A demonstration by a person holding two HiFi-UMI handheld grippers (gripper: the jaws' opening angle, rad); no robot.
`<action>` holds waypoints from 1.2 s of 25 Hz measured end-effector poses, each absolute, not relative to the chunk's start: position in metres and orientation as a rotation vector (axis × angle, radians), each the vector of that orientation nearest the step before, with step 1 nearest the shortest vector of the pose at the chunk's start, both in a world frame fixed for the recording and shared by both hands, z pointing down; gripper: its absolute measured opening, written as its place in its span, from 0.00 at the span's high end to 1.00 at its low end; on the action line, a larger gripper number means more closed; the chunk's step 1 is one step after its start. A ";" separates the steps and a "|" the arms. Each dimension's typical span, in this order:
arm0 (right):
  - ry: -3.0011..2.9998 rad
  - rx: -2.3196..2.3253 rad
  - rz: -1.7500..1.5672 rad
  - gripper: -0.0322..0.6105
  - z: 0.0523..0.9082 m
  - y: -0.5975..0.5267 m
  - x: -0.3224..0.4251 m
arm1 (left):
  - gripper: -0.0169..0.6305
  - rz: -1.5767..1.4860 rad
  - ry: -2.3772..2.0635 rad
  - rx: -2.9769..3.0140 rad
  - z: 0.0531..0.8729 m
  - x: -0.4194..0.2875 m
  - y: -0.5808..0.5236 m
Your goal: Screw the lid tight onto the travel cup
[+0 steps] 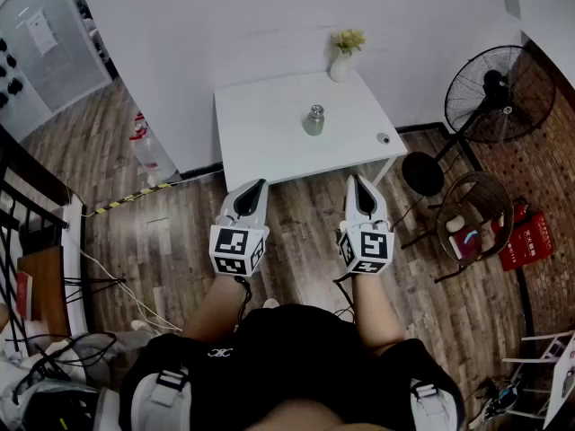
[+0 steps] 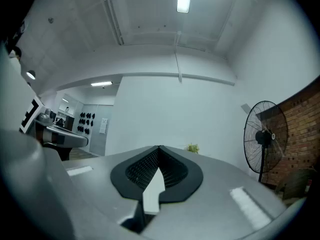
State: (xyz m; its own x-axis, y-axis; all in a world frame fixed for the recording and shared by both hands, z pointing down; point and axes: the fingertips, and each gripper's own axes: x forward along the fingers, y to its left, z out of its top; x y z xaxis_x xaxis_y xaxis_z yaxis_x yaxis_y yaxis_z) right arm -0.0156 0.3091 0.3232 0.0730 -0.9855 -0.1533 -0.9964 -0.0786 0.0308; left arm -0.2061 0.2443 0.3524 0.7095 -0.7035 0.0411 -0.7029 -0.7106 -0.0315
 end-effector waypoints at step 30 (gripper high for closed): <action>1.959 -2.317 0.149 0.95 0.330 0.261 -0.063 | 0.89 -0.043 1.056 -2.955 0.362 -0.243 0.177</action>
